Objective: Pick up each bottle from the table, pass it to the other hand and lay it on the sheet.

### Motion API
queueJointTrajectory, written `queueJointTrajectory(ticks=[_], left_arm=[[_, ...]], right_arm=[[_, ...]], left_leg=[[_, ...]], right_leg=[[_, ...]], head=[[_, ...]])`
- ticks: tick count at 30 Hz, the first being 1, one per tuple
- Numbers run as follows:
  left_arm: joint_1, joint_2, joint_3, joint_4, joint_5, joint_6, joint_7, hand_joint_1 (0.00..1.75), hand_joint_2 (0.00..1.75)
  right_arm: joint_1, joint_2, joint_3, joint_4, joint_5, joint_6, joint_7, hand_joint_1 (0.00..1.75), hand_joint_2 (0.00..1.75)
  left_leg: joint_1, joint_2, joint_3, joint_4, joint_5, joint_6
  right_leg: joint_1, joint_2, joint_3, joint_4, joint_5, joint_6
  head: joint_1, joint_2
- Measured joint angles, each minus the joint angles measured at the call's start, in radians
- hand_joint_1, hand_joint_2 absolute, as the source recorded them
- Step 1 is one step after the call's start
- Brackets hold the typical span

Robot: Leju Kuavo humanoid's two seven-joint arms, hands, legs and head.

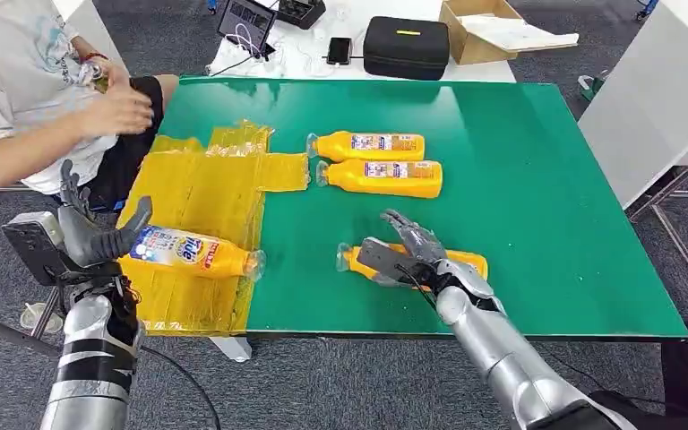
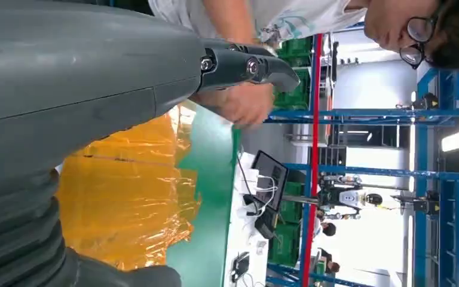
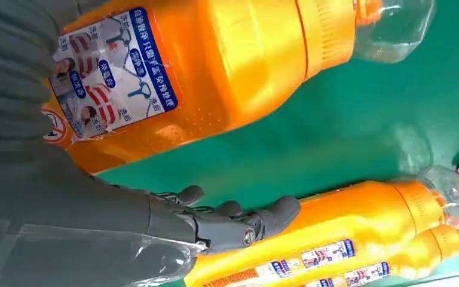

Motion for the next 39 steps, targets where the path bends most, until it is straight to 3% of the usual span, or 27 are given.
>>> queueJointTrajectory(ticks=[17,39], left_arm=[[-0.026,0.000,-0.031,0.047,-0.011,0.017,0.000,0.00,1.75],[-0.015,0.000,-0.030,0.064,0.003,0.000,0.000,0.00,1.75]], right_arm=[[-0.009,-0.063,0.010,0.021,-0.111,0.157,-0.155,0.00,1.75],[0.113,-0.254,0.023,-0.260,-0.099,0.092,-0.034,0.00,1.75]], left_leg=[[0.000,-0.001,0.000,0.000,0.000,0.000],[-0.001,0.000,-0.001,0.000,0.000,0.000]], right_leg=[[0.000,0.000,0.000,0.000,0.000,0.000],[-0.001,0.000,-0.001,0.000,0.000,0.000]], head=[[0.000,0.000],[0.000,0.000]])
